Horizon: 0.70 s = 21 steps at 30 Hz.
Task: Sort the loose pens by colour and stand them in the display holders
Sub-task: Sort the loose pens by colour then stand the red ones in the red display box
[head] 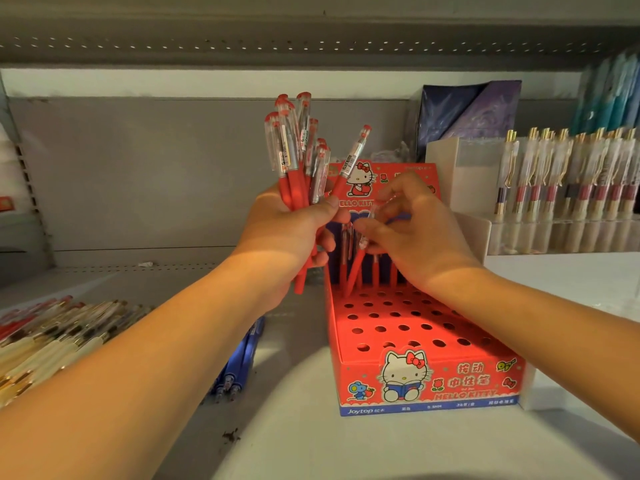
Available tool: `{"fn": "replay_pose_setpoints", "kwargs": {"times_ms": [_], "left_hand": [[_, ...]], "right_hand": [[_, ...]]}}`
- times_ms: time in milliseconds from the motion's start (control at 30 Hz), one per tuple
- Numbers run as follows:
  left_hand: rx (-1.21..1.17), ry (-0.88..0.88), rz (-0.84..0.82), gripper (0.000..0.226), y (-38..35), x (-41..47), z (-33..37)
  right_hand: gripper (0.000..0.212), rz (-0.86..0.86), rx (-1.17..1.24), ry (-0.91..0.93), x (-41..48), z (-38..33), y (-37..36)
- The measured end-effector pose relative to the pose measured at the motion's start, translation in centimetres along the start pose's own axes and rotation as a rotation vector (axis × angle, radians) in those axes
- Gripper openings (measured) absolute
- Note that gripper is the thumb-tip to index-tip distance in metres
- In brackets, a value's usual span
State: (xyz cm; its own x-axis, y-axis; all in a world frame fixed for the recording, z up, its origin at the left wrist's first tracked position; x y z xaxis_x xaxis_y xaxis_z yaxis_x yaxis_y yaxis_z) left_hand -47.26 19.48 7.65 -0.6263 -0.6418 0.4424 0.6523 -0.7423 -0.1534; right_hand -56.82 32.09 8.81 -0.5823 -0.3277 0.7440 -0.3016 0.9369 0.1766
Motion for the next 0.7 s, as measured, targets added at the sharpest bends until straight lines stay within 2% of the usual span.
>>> {"fn": "replay_pose_setpoints", "kwargs": {"times_ms": [167, 267, 433, 500, 567, 633, 700], "left_hand": [[-0.004, 0.006, -0.002, 0.017, 0.0, -0.1, 0.0], [0.012, 0.004, -0.010, 0.013, 0.0, -0.1, 0.0], [0.005, 0.015, -0.037, 0.010, -0.4, -0.2, -0.1], [0.009, 0.019, -0.062, 0.009, -0.7, -0.3, -0.1], [0.012, 0.020, -0.086, 0.008, -0.8, -0.5, -0.1], [0.021, 0.038, -0.115, 0.009, -1.1, -0.7, -0.3], [0.051, 0.060, -0.158, 0.008, -1.6, -0.9, -0.6]], "right_hand": [[0.028, -0.109, -0.103, 0.063, -0.5, -0.5, -1.4], [0.032, -0.156, -0.166, 0.075, -0.6, -0.5, -2.1], [0.027, -0.289, -0.420, 0.134, -1.1, -0.1, -3.4], [0.023, -0.261, -0.460, 0.165, -0.7, -0.6, -3.0], [0.026, -0.143, -0.269, 0.067, 0.3, -1.2, -1.3], [0.024, -0.051, 0.162, -0.160, 0.9, -0.8, -0.1], [0.018, -0.009, 0.456, -0.259, 0.9, -0.8, 0.3]]}}
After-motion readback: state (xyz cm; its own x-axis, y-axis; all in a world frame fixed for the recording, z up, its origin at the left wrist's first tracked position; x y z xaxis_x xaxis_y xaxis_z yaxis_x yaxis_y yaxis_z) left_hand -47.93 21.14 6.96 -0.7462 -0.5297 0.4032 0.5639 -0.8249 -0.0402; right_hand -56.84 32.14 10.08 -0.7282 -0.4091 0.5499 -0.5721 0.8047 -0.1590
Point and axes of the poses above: each hand's wrist, its own x-axis towards the middle knuckle, its own y-axis out of the back of the hand, z = x × y, the point moved 10 cm from there along x, towards the middle knuckle, and after that the axes turned 7 degrees about z, right-handed, at the moved point
